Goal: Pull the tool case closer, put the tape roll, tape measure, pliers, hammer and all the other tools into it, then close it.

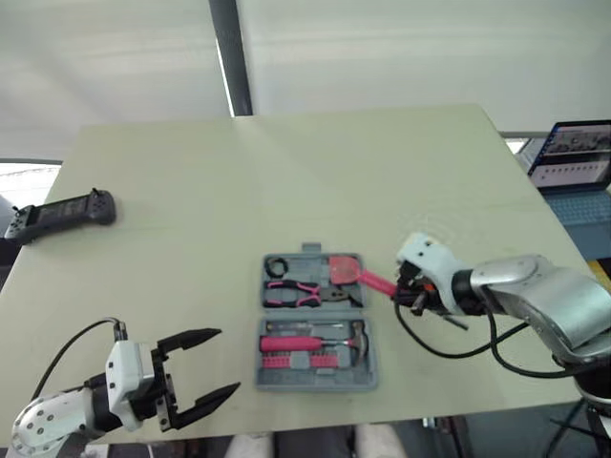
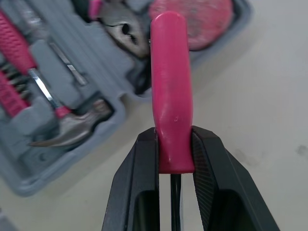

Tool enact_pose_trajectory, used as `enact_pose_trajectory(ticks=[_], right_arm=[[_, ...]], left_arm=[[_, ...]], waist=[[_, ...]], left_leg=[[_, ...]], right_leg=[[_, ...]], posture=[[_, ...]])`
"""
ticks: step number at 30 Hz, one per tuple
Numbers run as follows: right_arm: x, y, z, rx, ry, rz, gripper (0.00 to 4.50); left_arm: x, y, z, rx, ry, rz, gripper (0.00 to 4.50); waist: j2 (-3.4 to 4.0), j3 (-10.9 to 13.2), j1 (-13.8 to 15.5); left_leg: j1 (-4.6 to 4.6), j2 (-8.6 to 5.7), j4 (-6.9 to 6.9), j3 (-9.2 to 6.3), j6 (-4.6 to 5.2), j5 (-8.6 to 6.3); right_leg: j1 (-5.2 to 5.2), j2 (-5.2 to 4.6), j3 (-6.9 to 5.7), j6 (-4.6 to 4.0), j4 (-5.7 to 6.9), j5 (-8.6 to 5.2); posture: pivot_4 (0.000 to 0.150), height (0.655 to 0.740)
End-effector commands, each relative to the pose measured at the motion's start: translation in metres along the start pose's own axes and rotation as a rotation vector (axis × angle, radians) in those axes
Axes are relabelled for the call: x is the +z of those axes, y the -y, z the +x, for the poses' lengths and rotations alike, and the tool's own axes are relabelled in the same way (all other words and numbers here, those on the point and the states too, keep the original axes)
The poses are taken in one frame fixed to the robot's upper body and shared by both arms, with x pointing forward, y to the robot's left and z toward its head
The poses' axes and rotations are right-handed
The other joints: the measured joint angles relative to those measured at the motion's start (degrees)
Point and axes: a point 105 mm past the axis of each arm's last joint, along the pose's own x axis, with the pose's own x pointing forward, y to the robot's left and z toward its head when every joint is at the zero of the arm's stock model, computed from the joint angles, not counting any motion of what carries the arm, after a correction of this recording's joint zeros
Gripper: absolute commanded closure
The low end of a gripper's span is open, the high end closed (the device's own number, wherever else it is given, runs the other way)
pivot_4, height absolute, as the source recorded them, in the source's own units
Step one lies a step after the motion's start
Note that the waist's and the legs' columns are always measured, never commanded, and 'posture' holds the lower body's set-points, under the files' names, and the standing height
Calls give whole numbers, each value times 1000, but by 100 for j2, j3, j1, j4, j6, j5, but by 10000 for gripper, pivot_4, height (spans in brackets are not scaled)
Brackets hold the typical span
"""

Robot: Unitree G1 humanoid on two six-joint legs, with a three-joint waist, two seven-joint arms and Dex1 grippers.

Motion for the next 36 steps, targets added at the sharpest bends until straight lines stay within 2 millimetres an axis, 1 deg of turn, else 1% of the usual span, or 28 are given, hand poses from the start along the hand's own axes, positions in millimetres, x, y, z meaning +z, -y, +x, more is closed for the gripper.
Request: enact_pose_trajectory(ticks=[1, 4, 7, 9, 12, 16, 22, 28, 32, 36], right_arm=[[12, -32, 0, 109, -30, -125, 40821], [20, -46, 5, 133, -52, -194, 40821], [22, -62, 12, 187, -76, -240, 40821], [22, -69, 18, 208, -84, -258, 40821], [24, -76, 28, 221, -95, -277, 40821], [31, -86, 41, 252, -99, -298, 40821], [34, -104, 52, 317, -103, -327, 40821], [40, -113, 60, 348, -100, -331, 40821], [43, -114, 69, 336, -101, -317, 40821], [44, -116, 74, 335, -105, -311, 40821]], left_arm=[[3, 5, -9, -4, -1, -7, 0], [2, 8, -15, 4, -11, -16, 0], [-1, 10, -22, 21, -33, -26, 0], [-2, 11, -27, 28, -46, -33, 0], [-5, 12, -32, 34, -61, -43, 0], [-6, 15, -36, 19, -78, -53, 0], [-3, 18, -44, 8, -94, -56, 0], [-2, 26, -49, -31, -111, -48, 0], [-2, 28, -50, -56, -117, -35, 0], [-4, 34, -51, -96, -126, -27, 0]], waist=[[-3, 2, 6], [-4, 2, 5], [-8, 1, 5], [-8, 1, 10], [-9, 0, -1], [-9, 0, -11], [-11, -1, -15], [-11, -1, -18], [-11, -1, -20], [-11, -1, -21]], left_leg=[[-1, 0, 0, -2, 0, 0], [-3, 0, 0, -10, 0, 0], [-3, 0, 0, -13, -1, 0], [-4, 0, -1, -16, -1, 0], [-6, -2, -1, -16, -1, 0], [-5, 0, -2, -17, -2, 1], [-5, 0, -7, -32, -2, 1], [-4, 0, -8, -32, -2, 1], [-2, 0, -9, -32, -3, 1], [-2, 0, -11, -33, -3, 1]], right_leg=[[0, -1, 0, 0, -1, 0], [-3, -2, -1, 0, -3, 0], [-5, -3, -1, -1, -2, 0], [-7, -4, -2, -1, -2, -1], [-10, -6, -2, -1, -3, 0], [-13, -5, -3, -2, 1, -1], [-17, -6, -4, -3, 2, -1], [-18, -8, -3, -3, 2, -2], [-18, -8, -4, -4, 2, -2], [-21, -9, -2, -5, 4, -3]], posture=[[1500, 7400], [1500, 7400], [1500, 7400], [1500, 7400], [1500, 7400], [1500, 7400], [1500, 7400], [1500, 7400], [1500, 7400], [1500, 7400]])
